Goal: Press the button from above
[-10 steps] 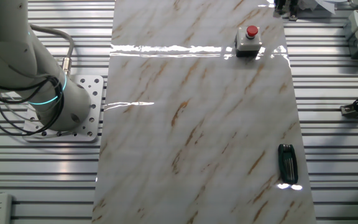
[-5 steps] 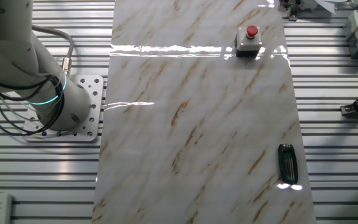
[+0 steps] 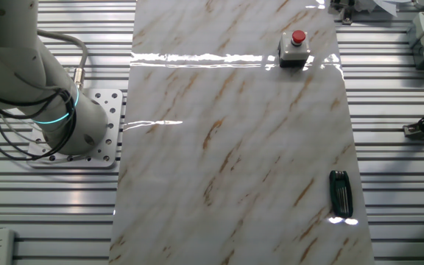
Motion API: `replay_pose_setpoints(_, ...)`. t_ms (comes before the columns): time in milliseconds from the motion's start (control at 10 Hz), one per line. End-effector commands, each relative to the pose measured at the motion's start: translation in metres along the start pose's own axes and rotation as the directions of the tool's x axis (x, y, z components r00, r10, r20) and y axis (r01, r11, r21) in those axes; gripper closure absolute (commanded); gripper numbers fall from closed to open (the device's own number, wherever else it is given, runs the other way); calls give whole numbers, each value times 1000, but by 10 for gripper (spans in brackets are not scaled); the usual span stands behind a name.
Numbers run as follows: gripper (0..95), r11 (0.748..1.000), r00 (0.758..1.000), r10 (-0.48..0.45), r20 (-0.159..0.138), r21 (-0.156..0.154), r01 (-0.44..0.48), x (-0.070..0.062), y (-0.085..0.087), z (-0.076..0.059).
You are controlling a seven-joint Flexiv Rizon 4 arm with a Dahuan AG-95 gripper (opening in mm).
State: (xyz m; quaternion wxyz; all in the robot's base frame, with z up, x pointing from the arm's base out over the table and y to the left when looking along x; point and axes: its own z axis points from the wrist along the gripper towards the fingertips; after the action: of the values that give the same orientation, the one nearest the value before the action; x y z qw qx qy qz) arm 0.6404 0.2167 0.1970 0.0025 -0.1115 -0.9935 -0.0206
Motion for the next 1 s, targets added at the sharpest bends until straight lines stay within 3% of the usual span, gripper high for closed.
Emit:
replay_pose_setpoints(100,950,1000,1000,11,-2,0,-11,1,-1,0)
replay_pose_setpoints(1000,950,1000,1000,-12,-2,0,12,1,-2,1)
